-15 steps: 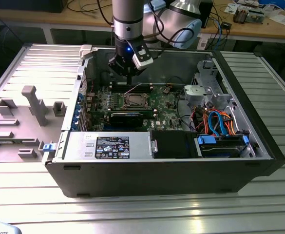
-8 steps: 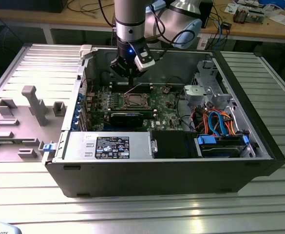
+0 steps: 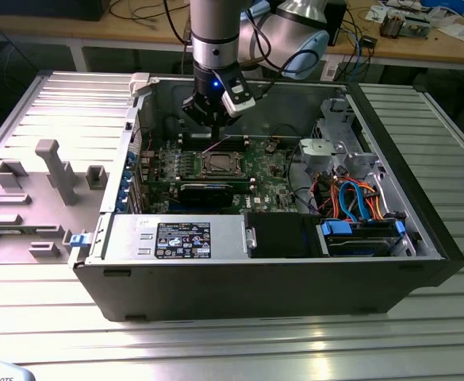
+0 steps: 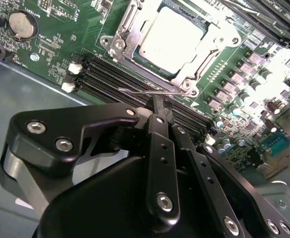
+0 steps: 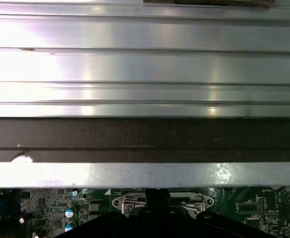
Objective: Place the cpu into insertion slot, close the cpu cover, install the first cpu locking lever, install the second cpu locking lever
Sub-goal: 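Install the first cpu locking lever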
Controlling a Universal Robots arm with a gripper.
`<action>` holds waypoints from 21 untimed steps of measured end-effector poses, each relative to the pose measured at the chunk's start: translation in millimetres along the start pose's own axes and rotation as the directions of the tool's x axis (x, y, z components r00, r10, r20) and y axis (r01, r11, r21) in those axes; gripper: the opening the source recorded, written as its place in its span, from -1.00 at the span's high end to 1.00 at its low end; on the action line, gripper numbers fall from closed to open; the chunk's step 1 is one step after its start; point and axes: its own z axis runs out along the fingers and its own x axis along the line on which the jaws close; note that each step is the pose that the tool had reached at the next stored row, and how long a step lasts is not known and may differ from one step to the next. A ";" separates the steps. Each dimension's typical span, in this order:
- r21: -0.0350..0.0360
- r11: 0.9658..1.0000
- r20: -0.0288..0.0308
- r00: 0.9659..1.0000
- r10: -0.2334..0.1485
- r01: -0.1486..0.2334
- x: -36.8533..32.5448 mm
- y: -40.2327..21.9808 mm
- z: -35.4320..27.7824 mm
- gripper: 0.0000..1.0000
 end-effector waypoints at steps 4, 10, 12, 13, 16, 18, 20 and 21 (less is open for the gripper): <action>0.001 1.000 0.000 1.000 0.000 0.000 -3.4 0.4 2.0 0.79; 0.004 1.000 0.000 1.000 0.000 0.000 -9.3 1.7 4.1 0.79; 0.004 1.000 0.000 1.000 0.000 0.000 -11.5 1.8 5.2 0.79; 0.004 1.000 0.000 1.000 0.000 0.000 -12.2 1.8 5.7 0.79; 0.006 1.000 0.000 1.000 0.000 0.000 -15.3 1.6 8.2 0.79; 0.010 1.000 0.000 1.000 0.000 0.000 -17.2 1.5 9.9 0.79; 0.010 1.000 0.000 1.000 0.000 0.000 -18.2 1.5 10.5 0.79; 0.010 1.000 0.000 1.000 0.000 0.000 -18.7 1.5 10.8 0.79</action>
